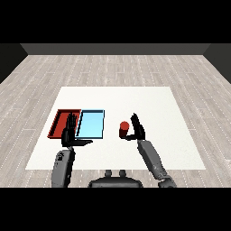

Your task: Pick the red can and put it in the red box

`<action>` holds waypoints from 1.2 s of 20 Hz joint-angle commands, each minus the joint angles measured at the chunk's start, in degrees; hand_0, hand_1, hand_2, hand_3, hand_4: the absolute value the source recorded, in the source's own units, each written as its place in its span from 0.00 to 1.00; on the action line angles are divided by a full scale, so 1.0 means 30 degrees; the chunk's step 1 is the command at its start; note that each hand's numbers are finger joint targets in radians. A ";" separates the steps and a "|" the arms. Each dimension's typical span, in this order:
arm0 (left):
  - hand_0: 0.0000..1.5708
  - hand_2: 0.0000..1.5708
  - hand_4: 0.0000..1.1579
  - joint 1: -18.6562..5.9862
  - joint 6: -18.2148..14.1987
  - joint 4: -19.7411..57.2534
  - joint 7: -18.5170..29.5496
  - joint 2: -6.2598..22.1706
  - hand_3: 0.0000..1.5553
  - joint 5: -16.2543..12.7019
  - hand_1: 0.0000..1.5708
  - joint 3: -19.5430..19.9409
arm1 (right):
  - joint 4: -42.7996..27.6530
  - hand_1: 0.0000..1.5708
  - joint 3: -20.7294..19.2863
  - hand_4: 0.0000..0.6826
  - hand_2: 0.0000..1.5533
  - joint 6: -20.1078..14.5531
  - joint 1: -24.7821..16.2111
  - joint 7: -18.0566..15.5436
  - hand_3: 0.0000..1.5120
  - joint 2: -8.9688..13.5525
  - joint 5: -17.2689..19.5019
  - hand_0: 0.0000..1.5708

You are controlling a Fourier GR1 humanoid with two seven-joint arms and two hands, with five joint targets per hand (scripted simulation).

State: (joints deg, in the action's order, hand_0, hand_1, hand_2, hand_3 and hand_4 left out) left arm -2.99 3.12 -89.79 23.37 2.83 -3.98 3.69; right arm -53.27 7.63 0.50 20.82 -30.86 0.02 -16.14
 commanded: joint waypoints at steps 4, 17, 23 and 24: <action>0.00 0.00 0.00 -0.0025 0.0074 0.2096 0.2095 -0.0242 0.00 0.0335 0.00 0.0081 | 0.1728 0.00 0.1180 0.00 0.00 -0.0836 0.0920 -0.0821 0.00 -0.0006 -0.1038 0.00; 0.00 0.00 0.00 -0.0428 0.0551 0.0334 0.0130 0.0647 0.00 -0.0414 0.00 0.0524 | -0.1009 0.00 0.3714 0.00 0.00 -0.1830 0.0211 0.0570 0.00 -0.0006 -0.2563 0.00; 0.00 0.00 0.00 -0.0568 -0.0207 0.1056 0.0317 -0.0119 0.00 0.0121 0.00 0.0060 | 0.1846 0.00 0.4258 0.00 0.00 -0.1568 0.1380 -0.1312 0.00 -0.0006 -0.3794 0.00; 0.00 0.00 0.00 0.1292 -0.0480 -0.1582 -0.0153 -0.0521 0.00 0.0413 0.00 -0.0742 | 0.1009 0.00 0.4773 0.00 0.00 -0.2038 0.1491 -0.0749 0.00 -0.0006 -0.4204 0.00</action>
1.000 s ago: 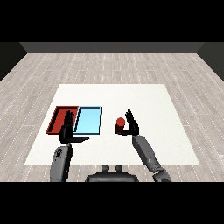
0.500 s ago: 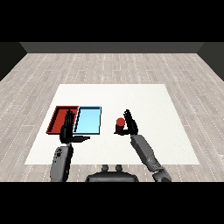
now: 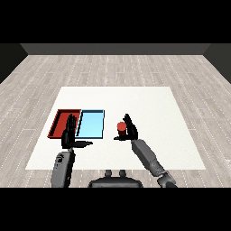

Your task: Pick the red can and put it in the red box

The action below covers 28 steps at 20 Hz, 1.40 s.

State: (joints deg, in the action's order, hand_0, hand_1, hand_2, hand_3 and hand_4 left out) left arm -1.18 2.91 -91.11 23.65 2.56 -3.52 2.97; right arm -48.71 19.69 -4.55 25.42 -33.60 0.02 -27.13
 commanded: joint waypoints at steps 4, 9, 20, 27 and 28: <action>0.00 0.00 0.00 0.0613 -0.0050 0.0165 0.0612 -0.0458 0.00 0.0439 0.00 -0.0618 | 0.0045 0.00 0.0397 0.00 0.00 -0.1154 0.1254 0.1303 0.00 -0.0005 -0.0553 0.00; 0.00 0.00 0.00 0.0088 0.0460 -0.0845 -0.0819 0.0651 0.00 -0.0508 0.00 0.0495 | 0.4027 0.00 0.0028 0.00 0.00 -0.1178 0.2693 -0.0511 0.00 -0.0005 -0.0747 0.00; 0.00 0.00 0.00 -0.0909 -0.0394 0.1249 0.0659 -0.0190 0.00 0.0571 0.00 0.0018 | 0.2239 1.00 0.0442 0.83 0.96 -0.6001 0.2530 0.3561 0.95 -0.0004 0.0461 1.00; 0.00 0.00 0.00 0.0671 0.0207 -0.1658 -0.0925 0.0530 0.00 -0.0039 0.00 0.0145 | 0.2549 1.00 0.0767 0.85 0.96 -0.6041 0.2587 0.3242 0.95 -0.0004 0.0300 1.00; 0.00 0.00 0.00 0.0167 -0.0839 0.0208 0.0634 -0.0533 0.00 0.1188 0.00 -0.0587 | 0.2099 1.00 0.1083 0.84 0.96 -0.6064 0.2114 0.3587 0.95 -0.0004 0.0434 1.00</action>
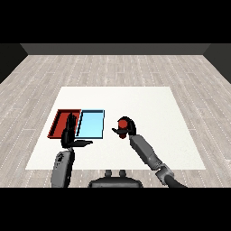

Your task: Pick the red can and put it in the red box

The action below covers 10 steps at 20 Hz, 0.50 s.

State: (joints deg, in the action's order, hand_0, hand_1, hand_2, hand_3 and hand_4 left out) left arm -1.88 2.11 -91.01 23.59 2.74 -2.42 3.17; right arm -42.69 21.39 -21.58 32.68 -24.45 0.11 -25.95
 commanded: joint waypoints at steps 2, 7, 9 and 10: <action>0.00 0.00 0.00 -0.0225 0.0393 0.0200 0.0113 0.0245 0.00 -0.0365 0.00 0.0265 | -0.0985 1.00 0.0335 0.85 0.96 -0.0437 -0.1619 0.0269 0.94 -0.0034 0.0925 1.00; 0.00 0.00 0.00 0.1389 -0.0487 -0.1487 -0.0234 -0.0438 0.00 0.0873 0.00 -0.0926 | 0.1169 1.00 -0.0027 0.88 0.96 -0.0289 0.0715 -0.0787 0.94 -0.0034 -0.0050 1.00; 0.00 0.00 0.00 0.0469 0.0256 -0.0313 -0.0236 0.0081 0.00 -0.0036 0.00 -0.0121 | -0.3678 1.00 -0.0545 0.86 0.95 -0.0891 -0.0851 0.2360 0.93 0.0599 0.1773 1.00; 0.00 0.00 0.00 0.0583 -0.0064 -0.1197 -0.0592 0.0144 0.00 0.0270 0.00 -0.0211 | -0.3041 1.00 0.1500 0.86 0.95 -0.1940 -0.1598 0.0441 0.93 -0.0023 0.0564 1.00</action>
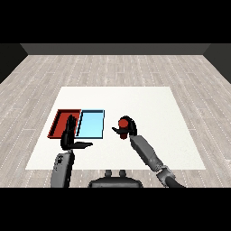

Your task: Pick the red can and put it in the red box

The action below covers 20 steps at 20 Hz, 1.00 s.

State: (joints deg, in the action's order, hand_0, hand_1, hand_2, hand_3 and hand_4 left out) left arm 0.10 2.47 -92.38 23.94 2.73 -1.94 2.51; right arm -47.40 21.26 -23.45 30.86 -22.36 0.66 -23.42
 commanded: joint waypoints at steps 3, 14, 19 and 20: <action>0.00 0.00 0.00 -0.0582 -0.0014 0.0681 0.0360 -0.0186 0.00 0.0399 0.00 -0.0372 | -0.4911 1.00 0.0122 0.90 0.95 -0.0518 -0.1564 0.1827 0.93 0.1305 0.1403 1.00; 0.00 0.00 0.00 -0.0948 0.0727 -0.0282 -0.1261 -0.0745 0.00 0.0204 0.00 -0.1836 | -1.1316 0.97 -0.1243 0.88 0.94 -0.1055 -0.2134 0.4591 0.93 0.3955 0.3044 0.97; 0.00 0.00 0.00 -0.1351 -0.0982 -0.0995 -0.2427 -0.0898 0.00 0.0112 0.00 -0.3502 | -1.3953 0.99 -0.0884 0.88 0.94 -0.1486 -0.3157 0.4548 0.93 0.2862 0.4076 0.99; 0.00 0.00 0.00 -0.0463 -0.0165 -0.0427 -0.1152 -0.0901 0.00 -0.0144 0.00 -0.3667 | -1.3897 0.99 -0.0754 0.88 0.94 -0.1716 -0.2992 0.4753 0.93 0.2445 0.4495 0.99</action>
State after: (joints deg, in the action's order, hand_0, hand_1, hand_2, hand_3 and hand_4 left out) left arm -2.56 2.83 -93.59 19.86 0.50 -1.42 -4.65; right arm -85.26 18.80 -27.35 21.90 -9.81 9.42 -12.45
